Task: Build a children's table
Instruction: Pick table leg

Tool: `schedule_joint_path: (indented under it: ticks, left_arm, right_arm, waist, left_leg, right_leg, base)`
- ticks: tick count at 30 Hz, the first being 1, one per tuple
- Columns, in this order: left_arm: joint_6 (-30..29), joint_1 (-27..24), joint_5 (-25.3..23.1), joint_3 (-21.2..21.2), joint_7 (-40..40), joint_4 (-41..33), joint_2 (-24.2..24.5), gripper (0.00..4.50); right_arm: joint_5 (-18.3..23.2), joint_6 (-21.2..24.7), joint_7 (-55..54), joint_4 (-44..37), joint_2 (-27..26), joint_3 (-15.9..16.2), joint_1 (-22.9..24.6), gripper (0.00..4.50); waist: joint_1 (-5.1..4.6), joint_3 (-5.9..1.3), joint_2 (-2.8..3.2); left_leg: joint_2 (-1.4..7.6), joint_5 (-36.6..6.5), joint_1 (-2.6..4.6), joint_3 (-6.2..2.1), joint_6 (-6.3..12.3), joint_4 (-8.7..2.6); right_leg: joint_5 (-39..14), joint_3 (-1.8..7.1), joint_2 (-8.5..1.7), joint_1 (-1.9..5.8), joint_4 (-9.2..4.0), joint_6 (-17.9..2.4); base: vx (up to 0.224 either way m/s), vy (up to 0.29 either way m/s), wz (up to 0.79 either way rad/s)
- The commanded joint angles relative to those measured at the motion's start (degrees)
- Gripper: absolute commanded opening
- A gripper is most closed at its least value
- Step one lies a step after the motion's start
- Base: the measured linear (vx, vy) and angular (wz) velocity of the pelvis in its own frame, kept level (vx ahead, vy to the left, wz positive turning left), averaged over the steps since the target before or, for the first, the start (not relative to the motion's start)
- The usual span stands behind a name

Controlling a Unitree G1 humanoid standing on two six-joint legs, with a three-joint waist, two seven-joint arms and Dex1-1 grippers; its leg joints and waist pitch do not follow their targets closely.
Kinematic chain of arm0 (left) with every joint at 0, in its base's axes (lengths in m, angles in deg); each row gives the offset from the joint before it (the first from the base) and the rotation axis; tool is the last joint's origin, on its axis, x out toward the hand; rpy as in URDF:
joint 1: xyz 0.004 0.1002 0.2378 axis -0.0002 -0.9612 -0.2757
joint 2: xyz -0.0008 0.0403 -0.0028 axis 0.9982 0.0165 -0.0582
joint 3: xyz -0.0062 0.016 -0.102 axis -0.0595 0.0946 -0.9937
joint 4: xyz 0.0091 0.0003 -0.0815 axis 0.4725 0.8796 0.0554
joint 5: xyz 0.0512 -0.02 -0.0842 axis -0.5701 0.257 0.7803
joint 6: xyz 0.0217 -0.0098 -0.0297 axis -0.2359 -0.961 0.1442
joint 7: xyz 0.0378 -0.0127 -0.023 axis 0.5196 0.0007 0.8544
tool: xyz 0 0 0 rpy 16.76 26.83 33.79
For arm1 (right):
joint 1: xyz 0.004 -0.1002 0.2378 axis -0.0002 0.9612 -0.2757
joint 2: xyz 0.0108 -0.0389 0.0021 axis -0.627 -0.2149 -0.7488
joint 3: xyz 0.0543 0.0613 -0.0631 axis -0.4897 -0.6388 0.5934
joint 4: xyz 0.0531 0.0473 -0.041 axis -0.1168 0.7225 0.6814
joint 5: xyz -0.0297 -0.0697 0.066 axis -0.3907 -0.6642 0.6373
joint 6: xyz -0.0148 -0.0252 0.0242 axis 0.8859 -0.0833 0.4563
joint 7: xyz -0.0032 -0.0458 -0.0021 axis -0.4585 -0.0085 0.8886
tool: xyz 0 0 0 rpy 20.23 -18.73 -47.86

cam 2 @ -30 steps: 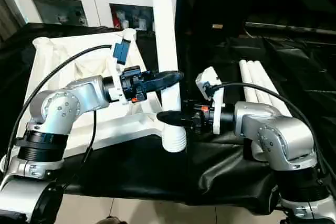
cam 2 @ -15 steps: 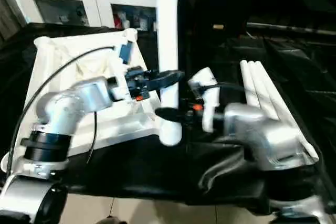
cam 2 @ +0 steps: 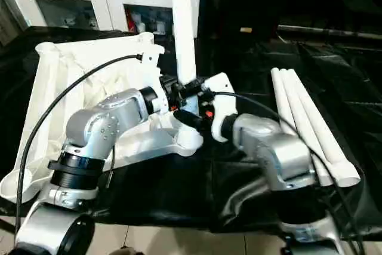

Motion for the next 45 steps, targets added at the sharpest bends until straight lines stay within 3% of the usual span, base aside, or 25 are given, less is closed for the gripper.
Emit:
schedule_joint_path:
  ticks: [1,7,9,15,19,30,45]
  left_arm:
    - [0.17,0.31,-0.41,-1.26,1.26,0.58,-0.27,2.09]
    - [0.25,0.68,1.36,-2.50,0.51,0.29,-0.53,1.94]
    - [0.02,0.90,2.18,-2.58,-0.86,0.09,-0.15,1.94]
    - [-3.01,1.42,4.73,-1.55,-6.98,-1.76,2.28,1.93]
    - [-6.50,1.92,7.69,-0.82,-12.30,-4.03,4.54,1.92]
    - [-9.11,2.87,10.67,-0.26,-17.92,-5.52,7.38,1.91]
    - [-10.80,1.02,13.25,2.47,-22.68,-9.81,8.36,1.91]
  right_arm:
    - [-0.90,-0.40,-1.45,0.40,0.05,-0.90,-1.17,1.88]
    - [-2.16,-2.75,-2.12,1.67,-0.10,-1.20,-1.82,1.88]
    - [0.31,-2.61,-0.44,1.94,-0.21,-3.02,-1.87,2.44]
    - [4.70,-0.13,8.98,-0.59,5.48,-3.90,-0.87,3.05]
    - [8.34,2.32,16.00,-1.43,10.58,-4.43,0.03,3.09]
    - [10.93,3.95,25.23,-3.31,16.92,-1.27,0.80,3.09]
    - [13.80,4.65,27.97,-0.96,15.46,-2.08,-0.25,3.09]
  waist:
    - [0.02,-4.07,-0.70]
    - [0.11,-4.06,-0.73]
    - [0.10,-4.04,-0.70]
    - [0.43,-4.07,-0.99]
    - [0.27,-3.94,-1.25]
    - [0.46,-3.98,-1.34]
    - [0.51,-3.98,-1.48]
  left_leg:
    - [3.52,-1.30,1.03,-1.42,1.36,-3.56]
    - [3.59,-1.29,1.03,-1.41,1.30,-3.59]
    - [3.58,-1.77,1.06,-1.39,1.21,-3.61]
    - [3.49,-0.70,1.03,-1.29,2.37,-3.45]
    - [3.46,-1.34,0.95,-1.24,2.98,-3.43]
    - [3.62,-0.09,0.97,-1.27,3.97,-3.26]
    - [3.60,-0.02,0.95,-1.21,3.98,-3.22]
  right_leg:
    - [5.78,2.99,-5.02,2.84,-4.03,-13.79]
    - [6.38,3.01,-5.14,2.79,-4.00,-13.77]
    - [5.67,3.01,-5.15,2.78,-4.06,-13.71]
    - [7.30,3.01,-4.98,2.96,-3.77,-13.70]
    - [5.24,2.90,-5.09,2.95,-4.04,-14.27]
    - [5.26,2.88,-5.09,2.88,-3.89,-14.97]
    - [4.00,2.84,-5.09,2.76,-3.90,-15.34]
  base:
    - [0.000,0.000,0.00]
    - [0.000,0.000,0.00]
    - [0.000,0.000,0.00]
    - [0.000,0.000,0.00]
    - [0.000,0.000,0.00]
    - [0.000,0.000,0.00]
    - [0.000,0.000,0.00]
